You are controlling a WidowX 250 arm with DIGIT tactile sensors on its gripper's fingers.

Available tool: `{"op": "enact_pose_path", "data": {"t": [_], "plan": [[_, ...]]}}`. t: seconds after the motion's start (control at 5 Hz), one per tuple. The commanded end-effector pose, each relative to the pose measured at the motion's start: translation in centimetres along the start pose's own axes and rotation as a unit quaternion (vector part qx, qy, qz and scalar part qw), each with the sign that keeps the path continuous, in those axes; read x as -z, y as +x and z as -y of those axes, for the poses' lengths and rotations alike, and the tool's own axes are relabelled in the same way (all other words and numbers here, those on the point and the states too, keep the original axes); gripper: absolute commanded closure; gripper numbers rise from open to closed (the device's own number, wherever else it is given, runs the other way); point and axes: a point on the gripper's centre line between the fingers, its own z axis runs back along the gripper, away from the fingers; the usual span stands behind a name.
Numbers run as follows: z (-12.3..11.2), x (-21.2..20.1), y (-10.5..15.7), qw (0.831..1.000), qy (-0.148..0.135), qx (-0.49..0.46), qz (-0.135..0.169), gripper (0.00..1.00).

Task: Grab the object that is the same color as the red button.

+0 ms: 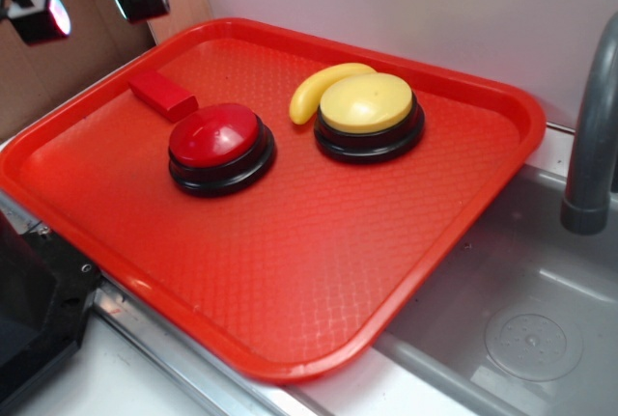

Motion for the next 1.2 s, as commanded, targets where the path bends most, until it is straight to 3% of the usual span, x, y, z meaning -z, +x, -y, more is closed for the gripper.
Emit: {"op": "enact_pose_path", "data": {"t": [0.0, 0.4, 0.6, 0.8, 1.0], "plan": [[0.7, 5.4, 3.6, 0.994, 0.016, -0.08, 0.07, 0.0], [0.2, 9.4, 5.6, 0.991, 0.042, -0.11, 0.061, 0.0], [0.0, 10.0, 6.0, 0.992, 0.026, -0.116, 0.053, 0.0], [0.0, 10.3, 6.1, 0.991, 0.024, -0.127, 0.036, 1.0], [0.3, 10.5, 6.2, 0.993, 0.028, -0.112, 0.03, 1.0]]}}
